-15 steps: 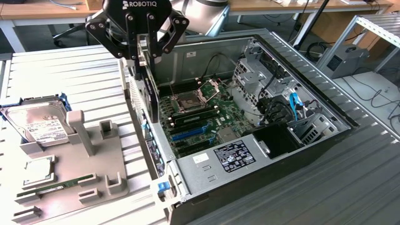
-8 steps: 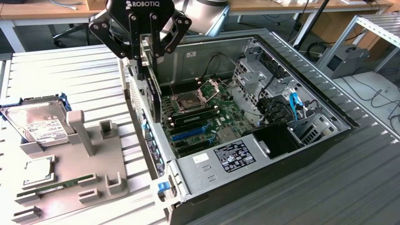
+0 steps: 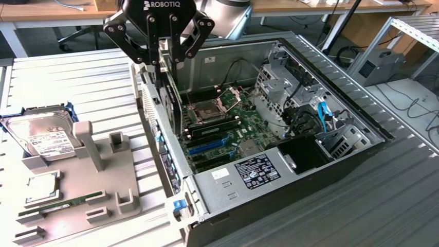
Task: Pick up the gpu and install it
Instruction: 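Pick up the gpu and move the gpu toward the slot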
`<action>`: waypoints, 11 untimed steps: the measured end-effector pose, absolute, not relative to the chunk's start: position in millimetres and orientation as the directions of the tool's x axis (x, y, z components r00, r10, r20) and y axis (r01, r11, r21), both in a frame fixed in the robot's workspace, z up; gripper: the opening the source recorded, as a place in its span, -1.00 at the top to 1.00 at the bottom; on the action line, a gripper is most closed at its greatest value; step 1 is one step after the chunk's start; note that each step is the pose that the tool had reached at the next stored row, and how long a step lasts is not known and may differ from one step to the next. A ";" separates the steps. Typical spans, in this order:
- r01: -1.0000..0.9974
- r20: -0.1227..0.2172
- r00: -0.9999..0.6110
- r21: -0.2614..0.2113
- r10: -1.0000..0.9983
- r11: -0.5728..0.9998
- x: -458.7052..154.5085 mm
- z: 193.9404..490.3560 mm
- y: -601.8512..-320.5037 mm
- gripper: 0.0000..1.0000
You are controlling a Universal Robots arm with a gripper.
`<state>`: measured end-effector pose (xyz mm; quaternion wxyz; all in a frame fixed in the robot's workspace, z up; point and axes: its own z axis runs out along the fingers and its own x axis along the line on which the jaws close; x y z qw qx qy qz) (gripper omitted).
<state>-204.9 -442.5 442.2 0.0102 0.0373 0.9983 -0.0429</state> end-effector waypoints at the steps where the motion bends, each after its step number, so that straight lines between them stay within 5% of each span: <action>1: 0.075 -0.024 -0.997 -0.086 0.074 0.993 -204.4 442.1 -442.5 0.47; 11: 0.075 -0.024 -0.997 -0.091 0.073 0.993 -202.6 442.0 -442.5 0.47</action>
